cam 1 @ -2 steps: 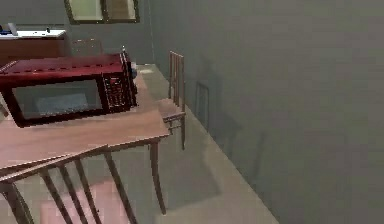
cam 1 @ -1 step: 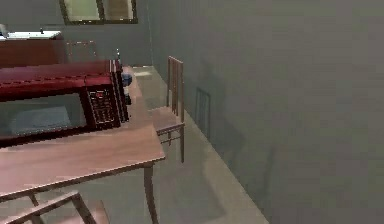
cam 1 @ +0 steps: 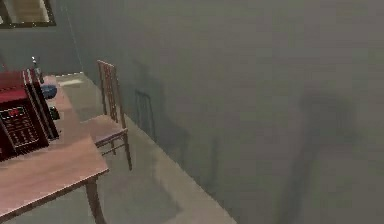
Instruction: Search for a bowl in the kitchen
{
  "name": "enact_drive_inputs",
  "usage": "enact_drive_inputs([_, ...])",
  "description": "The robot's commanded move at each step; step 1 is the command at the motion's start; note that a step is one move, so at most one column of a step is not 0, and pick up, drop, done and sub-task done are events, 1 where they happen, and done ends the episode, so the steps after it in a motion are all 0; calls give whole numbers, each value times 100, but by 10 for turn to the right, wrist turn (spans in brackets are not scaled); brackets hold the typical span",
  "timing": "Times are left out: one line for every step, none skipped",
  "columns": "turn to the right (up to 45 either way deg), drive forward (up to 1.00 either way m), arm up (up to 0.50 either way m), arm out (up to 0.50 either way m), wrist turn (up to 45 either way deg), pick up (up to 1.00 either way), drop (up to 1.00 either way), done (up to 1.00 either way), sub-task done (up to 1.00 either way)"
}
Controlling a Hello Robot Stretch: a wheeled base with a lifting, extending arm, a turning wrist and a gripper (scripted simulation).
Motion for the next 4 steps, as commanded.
enact_drive_inputs([0, 95, 0, 0, 0, 0, 0, 0, 0])
enact_drive_inputs([-450, 0, 0, 0, 0, 0, 0, 0, 0])
enact_drive_inputs([0, 50, 0, 0, 0, 0, 0, 0, 0])
enact_drive_inputs([-270, 0, 0, 0, 0, 0, 0, 0, 0])
